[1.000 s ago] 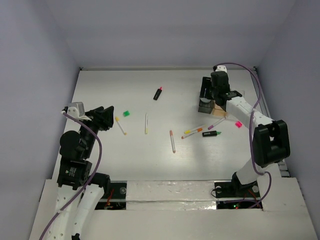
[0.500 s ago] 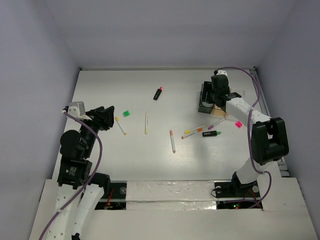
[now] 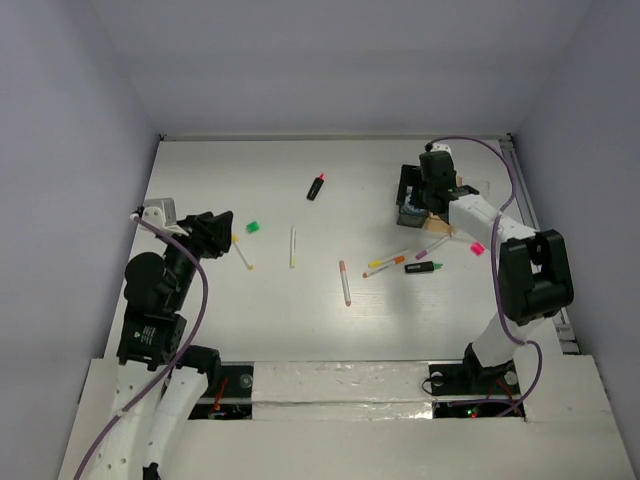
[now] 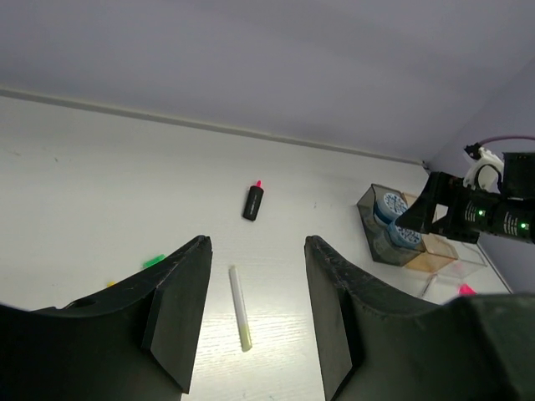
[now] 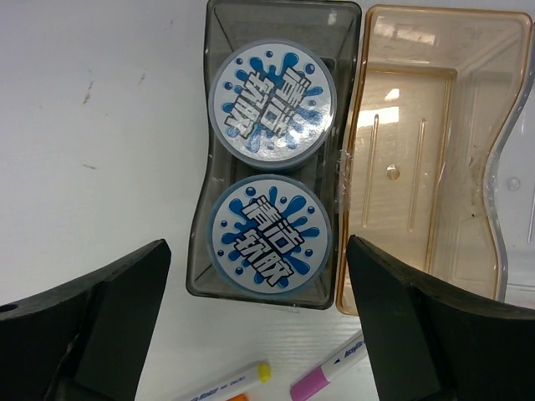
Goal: Sort the stationery into containers
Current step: Place the stationery in the storage box, then pick up the pen from the center of the board, then place the pen in the storage box.
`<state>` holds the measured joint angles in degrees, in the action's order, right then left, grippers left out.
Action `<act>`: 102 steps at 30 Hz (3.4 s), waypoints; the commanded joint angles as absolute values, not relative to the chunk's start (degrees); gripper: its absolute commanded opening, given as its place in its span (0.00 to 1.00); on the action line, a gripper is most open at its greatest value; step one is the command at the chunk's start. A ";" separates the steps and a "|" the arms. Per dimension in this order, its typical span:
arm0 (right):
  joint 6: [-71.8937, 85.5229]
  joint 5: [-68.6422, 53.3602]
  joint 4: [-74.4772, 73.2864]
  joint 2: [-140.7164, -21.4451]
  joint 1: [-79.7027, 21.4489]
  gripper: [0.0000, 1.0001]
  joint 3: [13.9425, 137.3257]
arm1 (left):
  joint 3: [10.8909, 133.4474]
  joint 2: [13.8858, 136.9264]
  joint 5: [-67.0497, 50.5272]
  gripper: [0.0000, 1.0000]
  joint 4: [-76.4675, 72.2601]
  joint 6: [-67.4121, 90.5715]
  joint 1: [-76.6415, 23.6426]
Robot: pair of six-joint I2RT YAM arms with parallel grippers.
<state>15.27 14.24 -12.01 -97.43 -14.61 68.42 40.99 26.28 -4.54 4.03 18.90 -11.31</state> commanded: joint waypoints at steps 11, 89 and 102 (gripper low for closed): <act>19.77 -2.34 -0.62 -80.60 -19.14 0.00 61.88 | 42.63 39.89 -13.79 0.36 -0.26 19.86 -11.69; 17.67 12.40 -5.89 -85.51 -9.33 0.00 67.59 | 30.15 72.07 28.04 0.49 -7.82 40.70 -17.14; 14.15 5.80 -8.26 -103.70 -0.18 0.00 76.81 | 33.05 79.63 27.86 0.44 -7.74 38.94 -17.14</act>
<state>15.84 7.97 -9.02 -104.27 -0.62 71.81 30.81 79.20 27.59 -7.01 39.99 -17.50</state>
